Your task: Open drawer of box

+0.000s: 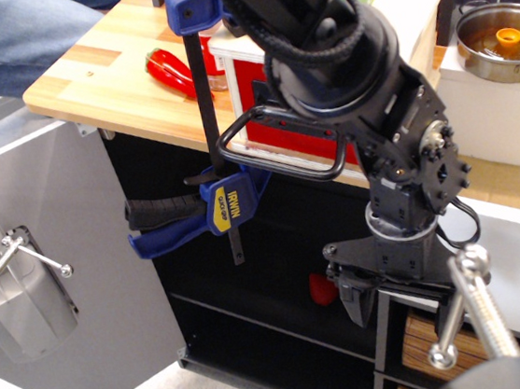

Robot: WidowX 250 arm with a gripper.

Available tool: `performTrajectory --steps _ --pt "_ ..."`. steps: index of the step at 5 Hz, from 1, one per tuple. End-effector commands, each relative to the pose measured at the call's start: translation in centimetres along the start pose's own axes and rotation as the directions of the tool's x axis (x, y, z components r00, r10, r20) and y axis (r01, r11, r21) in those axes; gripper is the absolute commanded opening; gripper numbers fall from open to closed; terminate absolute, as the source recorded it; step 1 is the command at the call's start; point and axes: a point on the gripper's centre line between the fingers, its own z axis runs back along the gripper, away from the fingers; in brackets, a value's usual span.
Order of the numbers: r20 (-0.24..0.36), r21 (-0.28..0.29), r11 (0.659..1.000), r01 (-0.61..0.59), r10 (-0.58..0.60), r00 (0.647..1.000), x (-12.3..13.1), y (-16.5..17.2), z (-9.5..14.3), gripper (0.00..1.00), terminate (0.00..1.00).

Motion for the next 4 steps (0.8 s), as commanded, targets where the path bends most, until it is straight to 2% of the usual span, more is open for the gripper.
performTrajectory --steps 1,2,3,4 --pt "0.0 0.0 1.0 0.0 0.0 1.0 0.0 0.0 0.0 1.0 0.0" --pt "0.02 -0.048 0.997 0.058 -0.057 0.998 1.7 1.5 3.4 1.0 0.0" --pt "0.051 -0.05 0.992 0.112 -0.11 0.993 3.6 3.2 6.8 1.0 0.0" --pt "0.076 -0.066 0.993 0.099 -0.094 0.993 5.7 6.2 9.6 1.0 0.0"
